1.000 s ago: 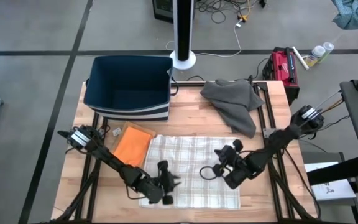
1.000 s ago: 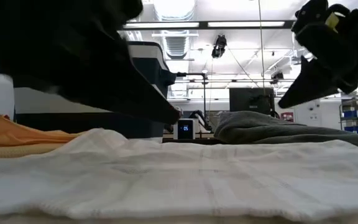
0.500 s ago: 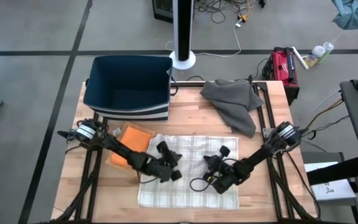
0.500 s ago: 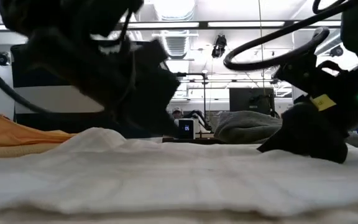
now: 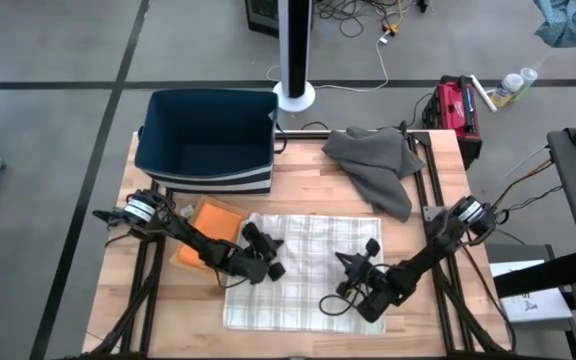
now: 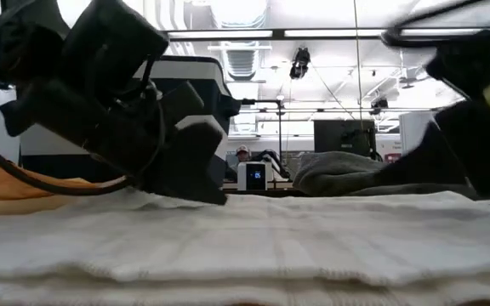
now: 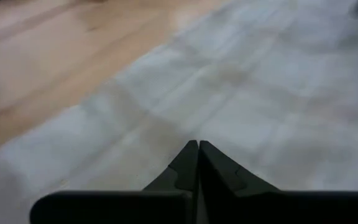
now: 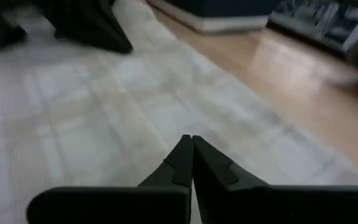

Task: Fold towel
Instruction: Fold the white patterned kitchen towel

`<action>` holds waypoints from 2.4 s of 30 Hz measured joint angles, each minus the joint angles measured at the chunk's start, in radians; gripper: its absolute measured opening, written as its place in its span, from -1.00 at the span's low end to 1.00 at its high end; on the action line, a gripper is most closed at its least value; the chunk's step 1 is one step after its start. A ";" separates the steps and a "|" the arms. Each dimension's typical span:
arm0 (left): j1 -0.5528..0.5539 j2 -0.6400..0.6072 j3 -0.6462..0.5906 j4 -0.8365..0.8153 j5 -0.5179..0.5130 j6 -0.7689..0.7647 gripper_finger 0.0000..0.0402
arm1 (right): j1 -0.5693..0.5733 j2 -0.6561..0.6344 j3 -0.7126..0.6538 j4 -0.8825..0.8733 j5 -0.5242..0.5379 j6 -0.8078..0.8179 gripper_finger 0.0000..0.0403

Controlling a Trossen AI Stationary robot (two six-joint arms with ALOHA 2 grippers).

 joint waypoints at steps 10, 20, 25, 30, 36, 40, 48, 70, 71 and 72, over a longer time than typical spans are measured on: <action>-0.003 0.000 0.097 -0.048 0.347 0.250 -1.00 | 0.022 0.021 -0.057 0.077 -0.031 0.070 -1.00; -0.004 0.092 0.122 0.093 0.366 0.258 -0.97 | -0.160 -0.013 -0.043 0.327 -0.015 -0.183 -1.00; -0.003 0.111 0.139 0.065 0.370 0.270 -0.99 | -0.272 -0.013 -0.043 0.385 -0.065 -0.228 -1.00; -0.002 0.085 0.136 0.036 0.350 0.319 -0.98 | -0.354 0.001 -0.044 0.417 -0.111 -0.205 -1.00; 0.000 0.068 0.133 0.025 0.341 0.330 -0.99 | -0.399 0.096 -0.040 0.543 -0.257 -0.273 -1.00; 0.000 0.068 0.133 0.025 0.340 0.318 -0.96 | -0.396 0.121 -0.039 0.556 -0.222 -0.250 -1.00; 0.031 0.018 0.175 0.025 0.362 0.391 -0.99 | -0.383 0.015 -0.042 0.554 -0.219 -0.407 -1.00; 0.149 0.130 0.180 0.072 0.390 0.269 -0.99 | -0.424 0.128 -0.043 0.563 -0.221 -0.253 -1.00; 0.149 0.123 0.181 0.066 0.391 0.278 -0.99 | -0.421 0.128 -0.043 0.561 -0.221 -0.250 -1.00; 0.150 0.112 0.180 0.054 0.396 0.293 -0.99 | -0.419 0.124 -0.044 0.557 -0.224 -0.252 -1.00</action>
